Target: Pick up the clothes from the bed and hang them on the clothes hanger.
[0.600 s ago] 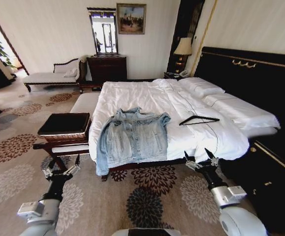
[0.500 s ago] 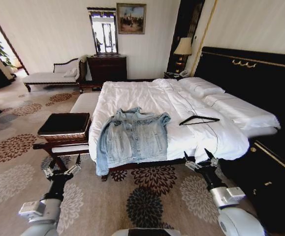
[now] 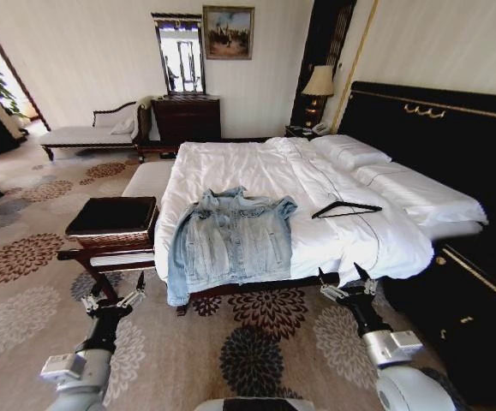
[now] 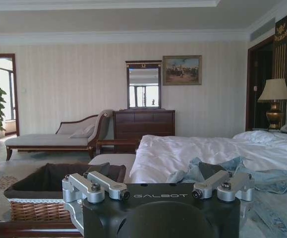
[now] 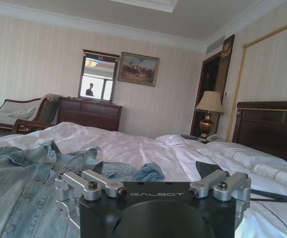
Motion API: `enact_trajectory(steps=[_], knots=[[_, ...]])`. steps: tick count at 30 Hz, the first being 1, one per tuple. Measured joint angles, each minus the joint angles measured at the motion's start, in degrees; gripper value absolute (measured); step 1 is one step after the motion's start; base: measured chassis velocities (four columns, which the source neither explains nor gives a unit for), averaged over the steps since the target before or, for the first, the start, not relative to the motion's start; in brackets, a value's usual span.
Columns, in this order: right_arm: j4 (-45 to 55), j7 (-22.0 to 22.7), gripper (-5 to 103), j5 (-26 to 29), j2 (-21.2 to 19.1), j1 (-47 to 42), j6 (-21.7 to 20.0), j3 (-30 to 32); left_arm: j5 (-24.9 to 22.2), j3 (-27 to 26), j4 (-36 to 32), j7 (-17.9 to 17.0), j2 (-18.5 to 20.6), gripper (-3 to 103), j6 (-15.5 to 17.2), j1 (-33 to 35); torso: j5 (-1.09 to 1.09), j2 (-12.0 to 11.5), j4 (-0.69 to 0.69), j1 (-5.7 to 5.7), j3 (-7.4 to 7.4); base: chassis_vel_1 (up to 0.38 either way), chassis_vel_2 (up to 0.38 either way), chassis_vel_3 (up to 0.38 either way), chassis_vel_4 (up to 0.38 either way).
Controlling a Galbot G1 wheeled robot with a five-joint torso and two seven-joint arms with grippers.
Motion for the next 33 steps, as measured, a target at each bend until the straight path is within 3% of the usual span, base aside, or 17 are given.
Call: enact_trajectory(steps=[21,33], knots=[[-0.2,-0.2,100,-1.0,0.7,-0.4,0.4,-1.0,-1.1,-1.6,1.1,0.2,-0.4,100,-1.2,0.4,0.00,0.0,0.00,0.03,0.01,-0.159,0.150,0.145,-0.146],[-0.2,-0.6,100,-2.2,1.1,-0.4,0.2,-1.9,-4.4,-4.6,2.3,0.6,-0.2,100,-1.7,0.9,0.00,0.0,0.00,0.02,0.01,-0.166,0.132,0.158,-0.133]])
